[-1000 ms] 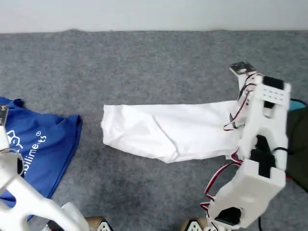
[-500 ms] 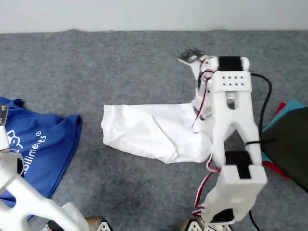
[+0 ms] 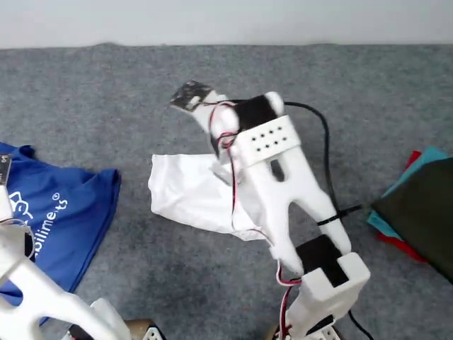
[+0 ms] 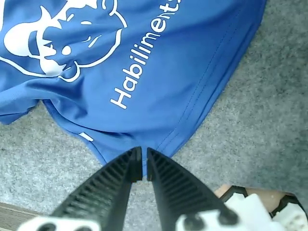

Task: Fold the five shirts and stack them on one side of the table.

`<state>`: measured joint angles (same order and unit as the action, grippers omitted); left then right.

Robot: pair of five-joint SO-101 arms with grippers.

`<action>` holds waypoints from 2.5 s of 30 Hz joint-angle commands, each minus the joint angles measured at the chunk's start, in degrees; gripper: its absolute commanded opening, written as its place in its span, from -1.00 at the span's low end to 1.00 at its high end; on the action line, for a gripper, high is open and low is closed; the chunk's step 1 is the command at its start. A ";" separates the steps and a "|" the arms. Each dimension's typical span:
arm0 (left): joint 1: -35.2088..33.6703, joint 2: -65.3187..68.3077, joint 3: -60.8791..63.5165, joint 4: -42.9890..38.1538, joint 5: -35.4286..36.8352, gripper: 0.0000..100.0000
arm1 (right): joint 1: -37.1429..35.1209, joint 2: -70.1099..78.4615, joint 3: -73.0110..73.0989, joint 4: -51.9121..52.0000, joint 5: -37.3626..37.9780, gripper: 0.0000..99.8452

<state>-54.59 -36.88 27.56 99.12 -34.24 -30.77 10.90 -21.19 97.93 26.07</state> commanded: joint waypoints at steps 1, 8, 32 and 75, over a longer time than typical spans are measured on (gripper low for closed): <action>0.35 -1.58 -0.22 0.88 0.44 -0.93 | -2.24 1.45 -2.99 -1.01 -0.62 -0.98; 0.18 -1.58 -0.13 0.88 0.44 -0.93 | -4.70 9.01 -5.27 -4.62 -2.81 -0.98; 0.18 -1.58 -0.04 0.88 0.44 -0.93 | -14.73 27.65 -27.25 -5.14 -2.81 -0.54; 0.35 -1.58 3.47 0.44 0.44 -0.93 | -18.86 26.77 -23.30 0.57 2.37 -0.98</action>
<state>-54.59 -36.97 31.34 99.12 -34.24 -51.43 41.85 -39.12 94.95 28.26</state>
